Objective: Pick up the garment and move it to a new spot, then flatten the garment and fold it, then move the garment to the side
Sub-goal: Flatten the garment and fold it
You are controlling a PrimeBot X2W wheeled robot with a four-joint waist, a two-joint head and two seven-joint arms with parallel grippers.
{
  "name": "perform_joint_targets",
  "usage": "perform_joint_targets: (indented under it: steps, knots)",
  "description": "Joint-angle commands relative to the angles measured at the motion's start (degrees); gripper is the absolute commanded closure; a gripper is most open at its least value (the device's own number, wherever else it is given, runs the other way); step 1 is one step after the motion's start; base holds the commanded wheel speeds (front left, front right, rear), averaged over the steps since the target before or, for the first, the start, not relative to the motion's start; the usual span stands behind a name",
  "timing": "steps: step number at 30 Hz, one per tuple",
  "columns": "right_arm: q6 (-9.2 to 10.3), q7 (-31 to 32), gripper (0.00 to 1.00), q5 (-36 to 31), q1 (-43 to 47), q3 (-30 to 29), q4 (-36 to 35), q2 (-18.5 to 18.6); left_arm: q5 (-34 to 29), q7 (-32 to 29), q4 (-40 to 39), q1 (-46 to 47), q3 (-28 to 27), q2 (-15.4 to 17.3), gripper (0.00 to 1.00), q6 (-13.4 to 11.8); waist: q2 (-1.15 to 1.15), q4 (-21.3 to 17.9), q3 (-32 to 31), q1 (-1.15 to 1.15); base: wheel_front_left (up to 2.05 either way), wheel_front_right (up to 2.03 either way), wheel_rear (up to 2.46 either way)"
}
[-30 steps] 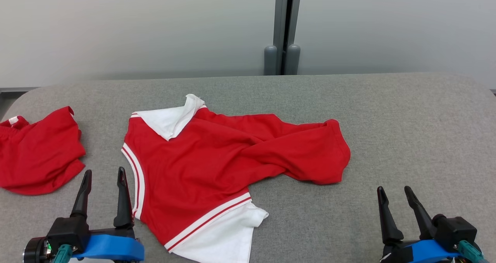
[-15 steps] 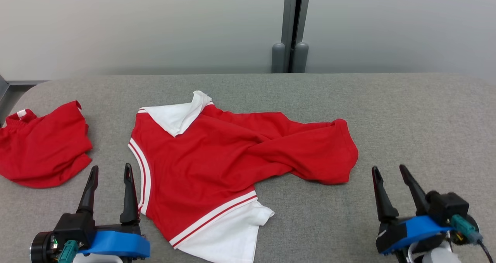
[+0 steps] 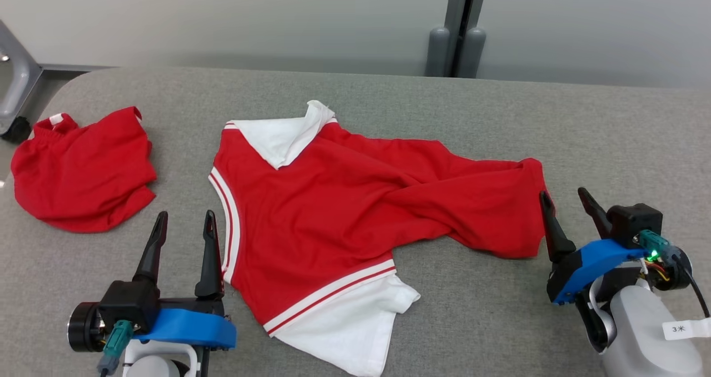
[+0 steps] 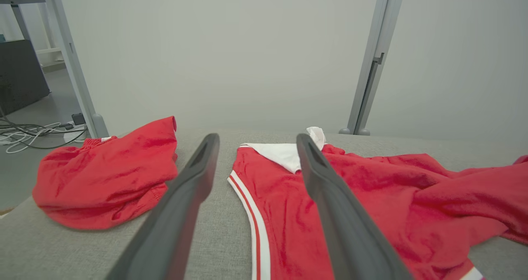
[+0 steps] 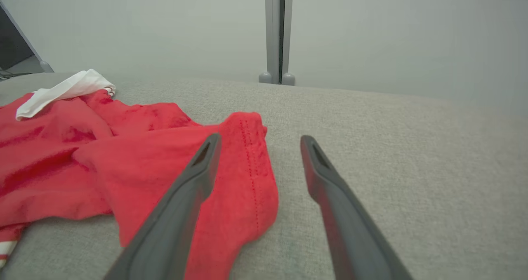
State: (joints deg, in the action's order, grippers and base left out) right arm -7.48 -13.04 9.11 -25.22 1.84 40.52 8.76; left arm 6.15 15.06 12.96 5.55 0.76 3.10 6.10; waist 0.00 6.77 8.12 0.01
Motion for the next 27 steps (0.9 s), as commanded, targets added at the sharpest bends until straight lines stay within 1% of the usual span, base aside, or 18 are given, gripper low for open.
perform_joint_targets:
  steps: [1, 8, 10, 11, 13, 14, 15, 21, 27]
  knots:
    - [-0.03, 0.0, 0.0, 0.1, -0.9, 0.2, 0.9, 0.4, 0.3, 0.2, 0.0, 0.9, 0.1, -0.1, 0.0, 0.1, 0.0, 1.0, 1.0, -0.01, 0.0, 0.0, 0.0]
    - [-0.02, 1.1, 0.0, 1.1, -3.6, 2.4, 11.5, 0.9, 0.9, 0.2, 0.3, 2.2, 1.2, -0.2, 0.0, 0.1, 0.0, 3.0, 3.1, -0.01, 0.0, 0.0, 0.0]
    - [-0.02, 2.3, 0.0, 1.3, -4.3, 2.8, 14.6, 1.0, 1.2, 0.2, 0.4, 2.2, 1.5, -0.2, 0.0, -0.1, 0.0, 3.1, 3.3, -0.01, 0.0, 0.0, 0.0]
    - [-0.02, 3.3, 0.0, 1.9, -4.8, 3.4, 17.2, 0.6, 1.4, 0.2, 0.4, 2.3, 1.7, -0.3, 0.0, -0.3, 0.0, 3.2, 3.4, -0.01, 0.0, 0.0, 0.0]
    - [-0.03, 3.6, 0.0, 2.4, -5.0, 4.5, 19.1, 0.2, 1.5, 0.2, 0.5, 2.4, 2.1, -0.3, 0.0, -0.5, 0.0, 3.1, 3.3, -0.01, 0.0, 0.0, 0.0]
    - [-0.03, 3.3, 0.68, 2.6, -5.2, 4.9, 19.8, 0.0, 1.6, 0.2, 0.6, 2.4, 2.2, -0.3, 0.0, -0.6, 0.0, 3.0, 3.2, -0.01, 0.0, 0.0, 0.0]
    - [-0.03, 3.0, 1.0, 3.1, -5.3, 5.4, 20.3, -0.2, 1.7, 0.2, 0.6, 2.3, 2.2, -0.2, 0.0, -0.6, 0.0, 2.7, 2.9, -0.01, 0.0, 0.0, 0.0]
    - [-0.02, 0.8, 1.0, 5.4, -4.8, 8.0, 21.0, -0.2, 1.4, 0.2, 1.1, 1.2, 2.3, -0.2, 0.0, -0.7, 0.0, 0.9, 1.0, -0.01, 0.0, 0.0, 0.0]
    - [-0.02, -1.4, 1.0, 9.0, -1.2, 11.2, 16.2, 0.5, 1.5, 0.2, 1.5, -0.5, 2.2, -0.2, 0.0, -0.5, 0.0, -2.1, -2.0, -0.01, 0.0, 0.0, 0.0]
